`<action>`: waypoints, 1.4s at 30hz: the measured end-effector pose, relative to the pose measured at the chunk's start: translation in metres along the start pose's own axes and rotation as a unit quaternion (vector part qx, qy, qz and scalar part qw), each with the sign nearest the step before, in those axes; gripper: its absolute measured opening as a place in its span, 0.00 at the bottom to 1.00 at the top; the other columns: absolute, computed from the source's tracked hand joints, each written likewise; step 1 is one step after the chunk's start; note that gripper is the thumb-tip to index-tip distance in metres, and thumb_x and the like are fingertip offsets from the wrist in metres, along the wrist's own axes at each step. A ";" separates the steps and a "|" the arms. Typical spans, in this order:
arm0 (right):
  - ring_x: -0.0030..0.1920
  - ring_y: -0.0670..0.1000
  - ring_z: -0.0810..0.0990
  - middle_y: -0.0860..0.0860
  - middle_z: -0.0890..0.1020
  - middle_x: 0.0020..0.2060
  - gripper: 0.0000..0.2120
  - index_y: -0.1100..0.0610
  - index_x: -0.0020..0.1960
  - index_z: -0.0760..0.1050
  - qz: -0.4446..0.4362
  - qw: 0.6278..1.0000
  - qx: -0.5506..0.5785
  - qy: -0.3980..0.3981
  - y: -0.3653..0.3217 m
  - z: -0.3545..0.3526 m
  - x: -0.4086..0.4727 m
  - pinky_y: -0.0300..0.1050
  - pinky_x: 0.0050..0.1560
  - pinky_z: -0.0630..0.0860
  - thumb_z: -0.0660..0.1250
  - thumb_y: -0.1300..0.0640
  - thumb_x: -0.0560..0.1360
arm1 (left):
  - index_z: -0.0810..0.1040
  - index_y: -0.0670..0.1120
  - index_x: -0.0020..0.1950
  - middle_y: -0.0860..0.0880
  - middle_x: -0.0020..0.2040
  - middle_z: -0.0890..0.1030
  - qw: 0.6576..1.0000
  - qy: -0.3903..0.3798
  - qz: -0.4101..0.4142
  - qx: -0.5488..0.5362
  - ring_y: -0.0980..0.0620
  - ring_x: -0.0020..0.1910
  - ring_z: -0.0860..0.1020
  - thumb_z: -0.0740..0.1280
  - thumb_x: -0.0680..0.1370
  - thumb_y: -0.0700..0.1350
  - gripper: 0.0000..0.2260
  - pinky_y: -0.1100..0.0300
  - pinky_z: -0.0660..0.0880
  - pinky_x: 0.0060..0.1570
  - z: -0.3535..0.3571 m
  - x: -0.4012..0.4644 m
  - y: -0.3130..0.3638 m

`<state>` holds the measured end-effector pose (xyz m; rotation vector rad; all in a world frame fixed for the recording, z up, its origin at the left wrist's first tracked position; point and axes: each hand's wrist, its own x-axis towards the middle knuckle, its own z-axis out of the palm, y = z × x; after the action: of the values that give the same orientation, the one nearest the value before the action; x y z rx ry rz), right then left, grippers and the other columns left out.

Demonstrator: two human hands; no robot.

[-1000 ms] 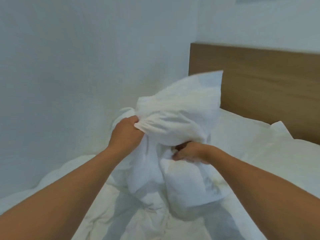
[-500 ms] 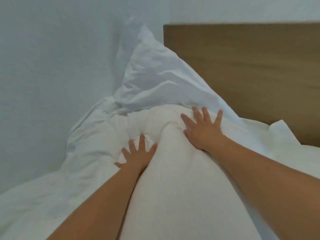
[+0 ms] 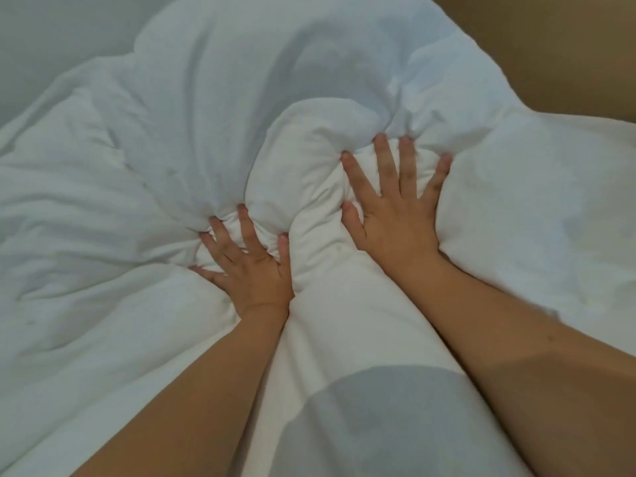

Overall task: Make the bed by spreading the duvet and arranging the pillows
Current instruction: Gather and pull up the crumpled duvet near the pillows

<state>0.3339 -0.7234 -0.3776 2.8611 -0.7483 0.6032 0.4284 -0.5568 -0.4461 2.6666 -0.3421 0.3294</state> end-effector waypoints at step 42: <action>0.70 0.60 0.67 0.61 0.69 0.70 0.24 0.62 0.70 0.69 0.048 0.990 0.129 0.039 0.069 -0.120 -0.246 0.54 0.71 0.63 0.55 0.55 0.77 | 0.53 0.53 0.74 0.45 0.79 0.52 0.937 -0.280 0.195 0.075 0.47 0.78 0.46 0.45 0.79 0.61 0.25 0.30 0.38 0.67 -0.084 -0.237 0.008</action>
<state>0.0617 -0.6486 -0.3671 3.0238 -0.8571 0.8802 0.1881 -0.4829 -0.4362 2.7843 -1.0651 -0.3226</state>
